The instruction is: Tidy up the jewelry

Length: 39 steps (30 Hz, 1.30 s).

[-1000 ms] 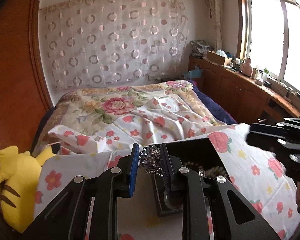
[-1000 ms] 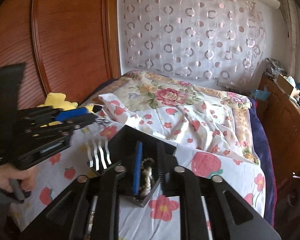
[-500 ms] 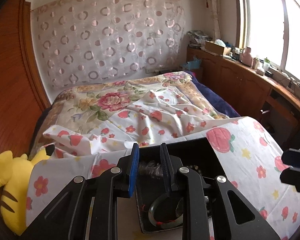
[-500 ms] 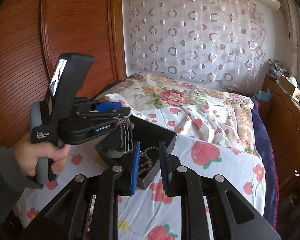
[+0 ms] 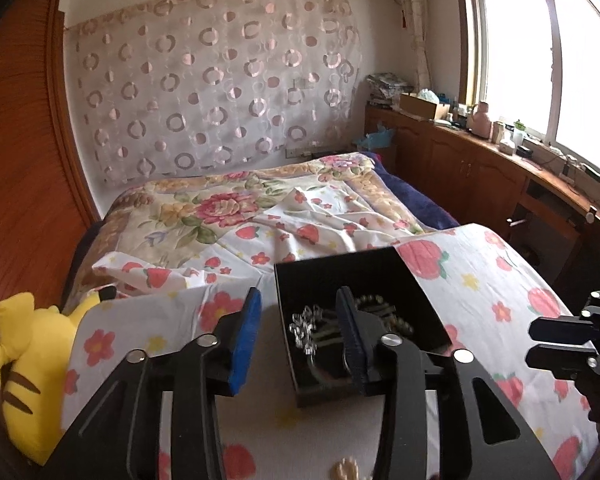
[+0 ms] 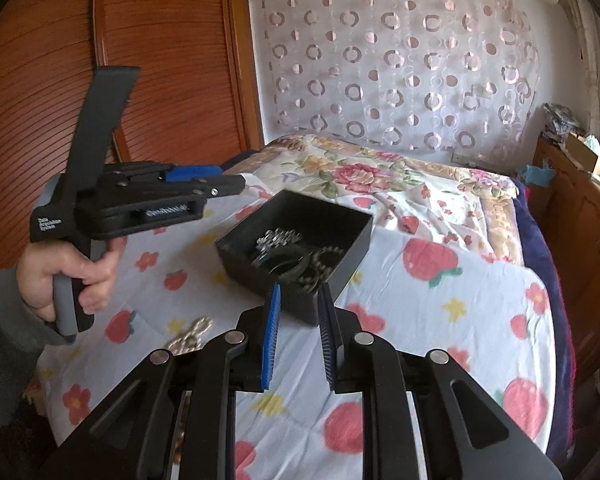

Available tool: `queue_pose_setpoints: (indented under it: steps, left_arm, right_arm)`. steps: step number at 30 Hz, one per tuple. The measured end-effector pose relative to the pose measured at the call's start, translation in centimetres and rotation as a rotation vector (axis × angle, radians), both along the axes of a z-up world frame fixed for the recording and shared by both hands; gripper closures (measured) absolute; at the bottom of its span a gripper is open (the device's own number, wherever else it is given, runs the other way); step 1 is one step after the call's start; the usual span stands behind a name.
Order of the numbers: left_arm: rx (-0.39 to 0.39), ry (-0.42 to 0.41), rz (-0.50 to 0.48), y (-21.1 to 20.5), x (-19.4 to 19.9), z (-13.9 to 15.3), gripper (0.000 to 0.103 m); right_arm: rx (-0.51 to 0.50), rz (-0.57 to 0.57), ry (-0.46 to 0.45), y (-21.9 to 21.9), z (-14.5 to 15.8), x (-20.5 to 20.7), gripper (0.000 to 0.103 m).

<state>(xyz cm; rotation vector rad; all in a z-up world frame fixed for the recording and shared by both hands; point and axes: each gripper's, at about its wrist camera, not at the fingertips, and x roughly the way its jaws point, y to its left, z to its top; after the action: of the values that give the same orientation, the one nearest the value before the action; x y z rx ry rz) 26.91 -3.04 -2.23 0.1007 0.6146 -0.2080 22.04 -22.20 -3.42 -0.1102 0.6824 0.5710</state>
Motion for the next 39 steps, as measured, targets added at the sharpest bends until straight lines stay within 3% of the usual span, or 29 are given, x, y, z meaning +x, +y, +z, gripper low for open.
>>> queue_pose_setpoints:
  steps: [3, 10, 14, 19, 21, 34, 39]
  left_arm:
    - [-0.007, -0.006, -0.01, 0.4, -1.9, -0.3, 0.056]
    - [-0.032, -0.015, -0.029, 1.1, -6.3, -1.5, 0.028]
    - [-0.025, -0.026, -0.027, 1.5, -8.4, -2.4, 0.019]
    - [-0.045, -0.036, -0.027, 2.4, -10.7, -3.4, 0.017]
    - [-0.048, -0.041, -0.026, 2.5, -11.4, -3.7, 0.007]
    - [-0.082, 0.018, -0.011, 4.2, -13.6, -6.1, 0.008]
    - [-0.074, 0.048, -0.003, 4.2, -13.2, -6.8, 0.008]
  right_arm:
    - [0.005, 0.016, 0.01, 0.2, -0.6, -1.1, 0.082]
    - [-0.006, 0.077, 0.058, 1.5, -3.0, -4.2, 0.082]
    - [-0.011, 0.098, 0.071, 2.1, -3.7, -5.5, 0.082]
    - [-0.027, 0.123, 0.103, 2.7, -4.8, -6.4, 0.082]
    - [-0.035, 0.134, 0.122, 2.9, -5.4, -6.7, 0.082]
    - [-0.036, 0.155, 0.215, 3.3, -7.8, -6.1, 0.081]
    - [-0.029, 0.166, 0.177, 3.2, -6.8, -6.6, 0.088]
